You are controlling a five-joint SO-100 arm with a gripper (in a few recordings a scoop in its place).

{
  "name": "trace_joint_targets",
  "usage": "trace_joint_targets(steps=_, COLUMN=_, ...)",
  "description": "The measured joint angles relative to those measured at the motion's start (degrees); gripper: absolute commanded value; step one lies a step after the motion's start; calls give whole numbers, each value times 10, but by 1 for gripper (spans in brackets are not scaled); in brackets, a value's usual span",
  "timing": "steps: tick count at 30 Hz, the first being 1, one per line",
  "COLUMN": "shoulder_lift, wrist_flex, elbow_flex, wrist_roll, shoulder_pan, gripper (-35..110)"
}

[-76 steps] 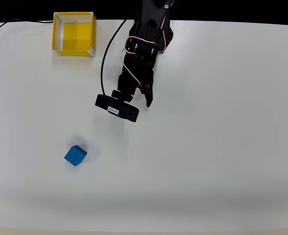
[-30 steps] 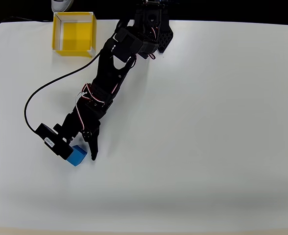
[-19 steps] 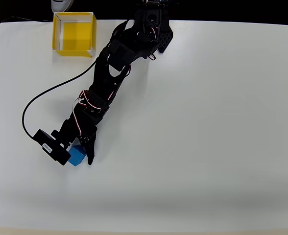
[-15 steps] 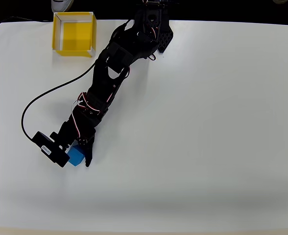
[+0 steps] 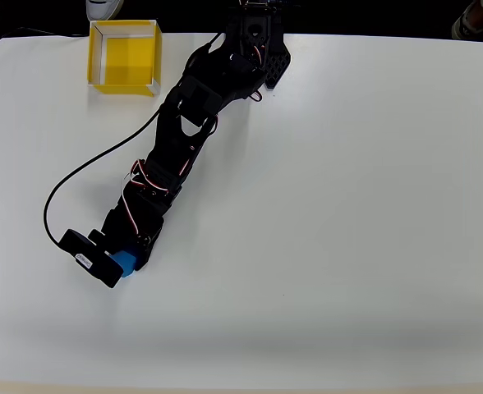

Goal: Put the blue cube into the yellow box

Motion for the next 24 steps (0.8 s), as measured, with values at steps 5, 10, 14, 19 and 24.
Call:
trace_joint_targets(steps=5, shoulder_lift=3, wrist_flex=19, elbow_flex=-8, wrist_roll=-4, shoulder_pan=0, gripper=17)
trace_joint_targets(steps=10, shoulder_lift=18, wrist_flex=26, elbow_flex=-3, wrist_roll=-18, shoulder_pan=0, gripper=16)
trace_joint_targets(steps=14, shoulder_lift=65, wrist_flex=72, elbow_flex=1, wrist_roll=-19, shoulder_pan=0, gripper=16)
trace_joint_targets(steps=19, shoulder_lift=156, wrist_flex=129, elbow_flex=1, wrist_roll=-19, shoulder_pan=0, gripper=16)
trace_joint_targets(steps=24, shoulder_lift=285, wrist_flex=235, elbow_flex=22, wrist_roll=-15, shoulder_pan=3, gripper=16)
